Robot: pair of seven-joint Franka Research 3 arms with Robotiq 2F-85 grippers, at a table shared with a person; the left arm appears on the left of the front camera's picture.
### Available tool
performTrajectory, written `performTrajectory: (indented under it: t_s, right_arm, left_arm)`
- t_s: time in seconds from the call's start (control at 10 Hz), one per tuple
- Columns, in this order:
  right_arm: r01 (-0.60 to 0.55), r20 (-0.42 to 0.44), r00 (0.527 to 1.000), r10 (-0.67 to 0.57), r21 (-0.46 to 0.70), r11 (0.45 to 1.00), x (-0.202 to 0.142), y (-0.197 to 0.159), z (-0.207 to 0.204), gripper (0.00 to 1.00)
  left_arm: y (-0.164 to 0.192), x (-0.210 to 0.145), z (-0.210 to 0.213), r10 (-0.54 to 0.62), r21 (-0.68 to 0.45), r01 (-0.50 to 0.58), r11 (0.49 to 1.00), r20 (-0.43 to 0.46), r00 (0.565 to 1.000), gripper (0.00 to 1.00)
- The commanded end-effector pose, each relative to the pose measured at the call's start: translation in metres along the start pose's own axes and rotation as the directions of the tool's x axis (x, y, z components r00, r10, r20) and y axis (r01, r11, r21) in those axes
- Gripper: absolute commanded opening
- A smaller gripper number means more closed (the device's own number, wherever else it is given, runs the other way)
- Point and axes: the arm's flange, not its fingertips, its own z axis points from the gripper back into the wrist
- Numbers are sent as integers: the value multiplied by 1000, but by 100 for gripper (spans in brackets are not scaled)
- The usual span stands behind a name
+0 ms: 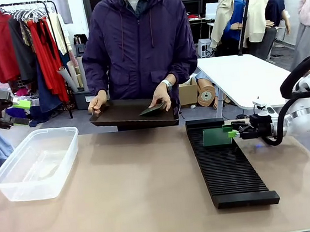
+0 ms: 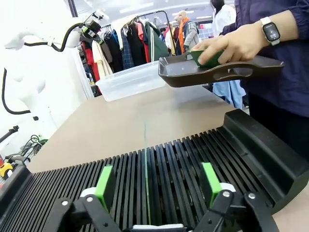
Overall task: Sort PCBs into racks and boxes based on the side picked up.
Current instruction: If the short side of the Blank PCB is picked up, insert it into the PCB Rack ; if the long side is picked up, place it in the Organizing box.
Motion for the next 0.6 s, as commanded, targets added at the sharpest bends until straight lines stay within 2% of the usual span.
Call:
performTrajectory:
  t_s: [0.0,0.1,0.5]
  right_arm:
    - [42,-6,999,-42,1,999,10,4,-5,100]
    - [0,0,1000,0,0,1000,0,0,0,100]
    - [0,0,1000,0,0,1000,0,0,0,100]
  left_arm:
    - [-2,0,1,-2,-9,2,1000,-1,1000,100]
    - [-2,0,1,-2,-9,2,1000,-1,1000,100]
    - [-2,0,1,-2,-9,2,1000,-1,1000,100]
